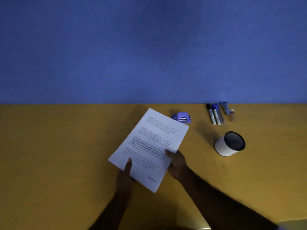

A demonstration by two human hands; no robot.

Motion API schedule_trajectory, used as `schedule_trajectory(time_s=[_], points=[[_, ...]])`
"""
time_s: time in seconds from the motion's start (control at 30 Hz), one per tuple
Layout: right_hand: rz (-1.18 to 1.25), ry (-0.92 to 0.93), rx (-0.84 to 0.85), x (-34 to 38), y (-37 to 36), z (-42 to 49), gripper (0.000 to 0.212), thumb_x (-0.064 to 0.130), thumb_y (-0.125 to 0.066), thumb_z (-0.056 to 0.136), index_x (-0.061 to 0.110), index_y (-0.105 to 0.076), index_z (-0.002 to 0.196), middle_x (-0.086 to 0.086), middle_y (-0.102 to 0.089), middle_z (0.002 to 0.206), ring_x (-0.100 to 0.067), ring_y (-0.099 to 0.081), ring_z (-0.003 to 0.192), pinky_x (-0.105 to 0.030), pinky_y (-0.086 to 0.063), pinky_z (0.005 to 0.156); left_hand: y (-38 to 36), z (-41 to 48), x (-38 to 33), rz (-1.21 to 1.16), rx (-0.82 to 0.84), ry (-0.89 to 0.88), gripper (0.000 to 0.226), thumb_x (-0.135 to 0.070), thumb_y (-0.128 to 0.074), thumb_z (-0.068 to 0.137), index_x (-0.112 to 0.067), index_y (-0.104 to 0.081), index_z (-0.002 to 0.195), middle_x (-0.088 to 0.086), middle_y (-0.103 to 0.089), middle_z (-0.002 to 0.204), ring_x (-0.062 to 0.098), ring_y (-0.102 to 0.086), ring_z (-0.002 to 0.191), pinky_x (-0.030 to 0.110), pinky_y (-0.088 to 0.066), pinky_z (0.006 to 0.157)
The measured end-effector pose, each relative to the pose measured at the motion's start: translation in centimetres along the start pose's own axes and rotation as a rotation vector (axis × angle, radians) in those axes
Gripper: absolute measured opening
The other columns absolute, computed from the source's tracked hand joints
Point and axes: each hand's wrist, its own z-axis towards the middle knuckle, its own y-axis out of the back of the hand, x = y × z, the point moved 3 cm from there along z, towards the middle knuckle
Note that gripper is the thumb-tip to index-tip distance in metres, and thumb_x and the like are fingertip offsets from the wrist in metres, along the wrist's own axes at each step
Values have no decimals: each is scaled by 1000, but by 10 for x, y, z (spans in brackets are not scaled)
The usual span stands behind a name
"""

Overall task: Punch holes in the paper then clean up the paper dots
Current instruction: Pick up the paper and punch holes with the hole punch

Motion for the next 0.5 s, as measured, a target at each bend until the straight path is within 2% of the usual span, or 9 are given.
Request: schedule_trajectory(time_s=[0.1, 0.17, 0.27, 0.33, 0.5], points=[[27, 44, 11, 12, 10, -5, 40, 0, -52, 89, -2, -55, 129, -24, -61, 129, -38, -64, 108, -49, -56, 85, -14, 5, 6, 60, -46, -17, 37, -5, -50, 95, 2, -50, 132, 24, -62, 123, 38, -63, 107, 38, -60, 70], [42, 58, 20, 18, 17, -7, 41, -2, -50, 90, -4, -53, 131, -25, -59, 131, -42, -61, 113, -51, -55, 88, -16, 9, 14, 93, -61, -13, 37, 2, -50, 94, 8, -49, 130, 30, -59, 125, 43, -59, 112, 46, -56, 80], [47, 63, 17, 25, 27, -9, 45, -2, -51, 89, -5, -50, 134, -27, -57, 132, -46, -57, 117, -54, -53, 90, -20, 11, 22, 134, -69, -11, 34, 5, -51, 93, 3, -52, 126, 27, -61, 120, 43, -60, 109, 52, -53, 85], [27, 60, 6, 29, 34, -12, 44, -1, -54, 88, -3, -52, 132, -25, -59, 131, -44, -59, 115, -51, -55, 85, -22, 12, 25, 163, -54, -30, 34, 4, -51, 93, -1, -53, 126, 23, -64, 116, 39, -62, 106, 49, -55, 81], [-61, 19, 39, 40, 52, -13, 43, -4, -60, 84, 6, -59, 126, -17, -65, 126, -38, -64, 111, -52, -55, 91, -23, 15, 24, 283, -2, -107, 34, 6, -50, 93, 3, -52, 126, 23, -64, 115, 37, -63, 104, 44, -54, 80]])
